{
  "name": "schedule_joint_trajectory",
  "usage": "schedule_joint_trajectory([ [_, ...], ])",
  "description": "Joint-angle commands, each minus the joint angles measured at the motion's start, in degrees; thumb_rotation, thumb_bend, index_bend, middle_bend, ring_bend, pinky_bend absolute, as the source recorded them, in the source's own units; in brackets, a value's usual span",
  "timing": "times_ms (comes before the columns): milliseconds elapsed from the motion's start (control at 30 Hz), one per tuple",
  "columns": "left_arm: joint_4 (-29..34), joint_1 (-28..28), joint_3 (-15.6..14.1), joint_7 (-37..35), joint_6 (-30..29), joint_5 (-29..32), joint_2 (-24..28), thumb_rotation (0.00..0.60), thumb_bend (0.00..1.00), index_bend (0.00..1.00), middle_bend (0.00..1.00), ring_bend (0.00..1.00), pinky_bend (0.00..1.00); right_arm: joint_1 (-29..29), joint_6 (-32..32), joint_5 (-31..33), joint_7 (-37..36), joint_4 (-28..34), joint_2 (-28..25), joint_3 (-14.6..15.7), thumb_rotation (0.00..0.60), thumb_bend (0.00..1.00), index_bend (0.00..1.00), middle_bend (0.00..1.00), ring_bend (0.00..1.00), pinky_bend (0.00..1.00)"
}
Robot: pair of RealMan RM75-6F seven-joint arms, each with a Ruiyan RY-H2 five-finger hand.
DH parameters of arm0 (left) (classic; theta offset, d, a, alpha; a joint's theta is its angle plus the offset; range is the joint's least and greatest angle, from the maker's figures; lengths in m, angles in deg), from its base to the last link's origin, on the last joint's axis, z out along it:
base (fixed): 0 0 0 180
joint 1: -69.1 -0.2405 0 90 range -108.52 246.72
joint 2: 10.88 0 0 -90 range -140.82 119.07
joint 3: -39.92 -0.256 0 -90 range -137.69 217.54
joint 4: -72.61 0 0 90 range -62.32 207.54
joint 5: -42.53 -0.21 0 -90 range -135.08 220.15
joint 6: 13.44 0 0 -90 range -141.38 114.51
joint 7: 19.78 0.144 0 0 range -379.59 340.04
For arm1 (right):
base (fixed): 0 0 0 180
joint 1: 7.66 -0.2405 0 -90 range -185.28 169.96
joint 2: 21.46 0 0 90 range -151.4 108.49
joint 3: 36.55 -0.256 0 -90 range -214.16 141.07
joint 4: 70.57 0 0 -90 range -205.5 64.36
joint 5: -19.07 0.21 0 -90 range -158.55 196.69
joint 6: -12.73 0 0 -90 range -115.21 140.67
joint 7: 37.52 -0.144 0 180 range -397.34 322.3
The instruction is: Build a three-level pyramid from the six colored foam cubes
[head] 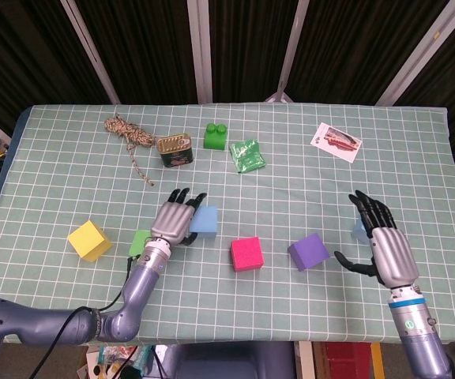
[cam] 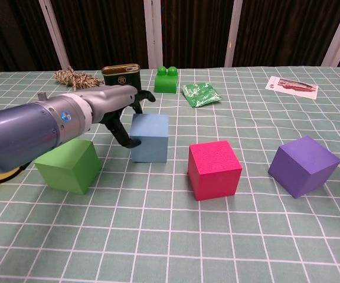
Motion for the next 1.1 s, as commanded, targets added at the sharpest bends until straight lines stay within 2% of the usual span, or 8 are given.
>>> schedule_joint_trajectory([
  [33,-0.13,0.13,-0.26,0.30,-0.29,0.45,0.02,0.600,0.42,0.05,0.23,0.01,0.03,0.01,-0.01,0.07,0.07,-0.03,0.04,0.05,0.600,0.25,0.00,0.00,0.00,0.00],
  [300,0.26,0.26,-0.46,0.56,-1.38,0.71,0.61,0.600,0.31,0.00,0.07,0.00,0.01,-0.06,-0.04,0.09,0.52,-0.24,0.37,0.23,0.600,0.25,0.00,0.00,0.00,0.00],
  [667,2.42,-0.54,-0.24,-1.00,-2.68,0.43,2.72,0.600,0.20,0.00,0.00,0.00,0.00,-0.13,-0.05,0.44,0.67,-0.58,0.42,0.17,0.600,0.25,0.00,0.00,0.00,0.00],
  [867,9.21,-3.31,-0.38,-4.09,-5.32,-3.88,8.36,0.600,0.17,0.00,0.00,0.00,0.00,-0.20,-0.30,0.44,1.00,-0.71,0.25,0.35,0.600,0.25,0.00,0.00,0.00,0.00],
  [1100,17.10,-8.89,-1.20,-10.93,-10.54,-14.47,17.46,0.600,0.17,0.00,0.00,0.00,0.00,-0.35,-0.62,0.69,1.90,-1.27,0.68,0.68,0.600,0.25,0.00,0.00,0.00,0.00],
])
